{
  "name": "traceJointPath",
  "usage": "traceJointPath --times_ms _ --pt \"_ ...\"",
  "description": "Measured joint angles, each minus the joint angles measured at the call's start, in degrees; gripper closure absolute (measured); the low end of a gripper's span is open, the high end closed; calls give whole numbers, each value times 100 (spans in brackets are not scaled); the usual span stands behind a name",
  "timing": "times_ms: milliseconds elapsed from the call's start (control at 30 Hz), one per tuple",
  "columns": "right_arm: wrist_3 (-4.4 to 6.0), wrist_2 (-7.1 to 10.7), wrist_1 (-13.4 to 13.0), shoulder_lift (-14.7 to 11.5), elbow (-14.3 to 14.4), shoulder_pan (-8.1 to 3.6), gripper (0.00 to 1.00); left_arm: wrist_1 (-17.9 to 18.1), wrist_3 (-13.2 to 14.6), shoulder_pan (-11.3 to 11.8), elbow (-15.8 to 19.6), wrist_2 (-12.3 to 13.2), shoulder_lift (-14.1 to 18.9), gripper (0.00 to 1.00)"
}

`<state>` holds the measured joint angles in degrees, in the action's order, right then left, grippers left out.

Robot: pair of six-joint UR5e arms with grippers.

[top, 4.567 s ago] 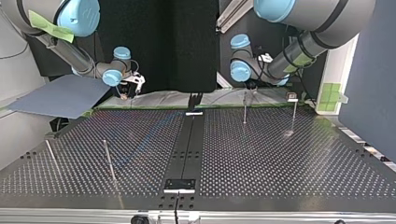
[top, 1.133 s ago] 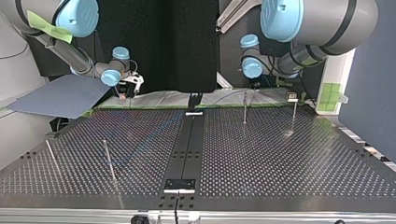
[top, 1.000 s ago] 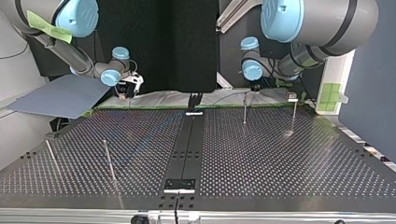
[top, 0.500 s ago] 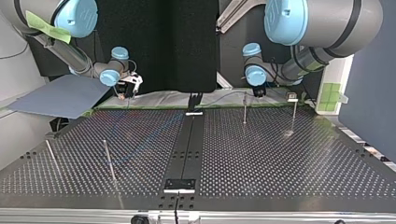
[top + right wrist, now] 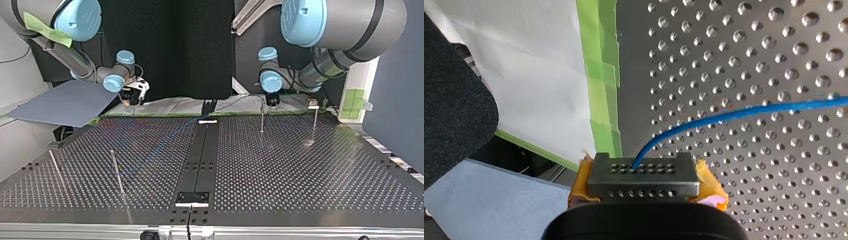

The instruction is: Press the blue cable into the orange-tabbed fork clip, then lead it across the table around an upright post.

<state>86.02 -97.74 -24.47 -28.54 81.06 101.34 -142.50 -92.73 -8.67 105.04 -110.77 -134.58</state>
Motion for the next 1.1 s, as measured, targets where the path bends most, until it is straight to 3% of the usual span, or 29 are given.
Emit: traceJointPath --times_ms 300,400,767,1100 --pt "10 -13 -5 0 -2 -22 100 17 20 129 -51 -129 0 100" --pt "59 -16 -5 0 -5 -40 100 19 34 157 -50 -123 -1 100" --pt "358 -17 1 0 -6 -286 100 128 56 212 -54 -16 -1 100" --pt "431 -24 -3 1 -3 -404 100 289 192 212 -52 86 -3 100"
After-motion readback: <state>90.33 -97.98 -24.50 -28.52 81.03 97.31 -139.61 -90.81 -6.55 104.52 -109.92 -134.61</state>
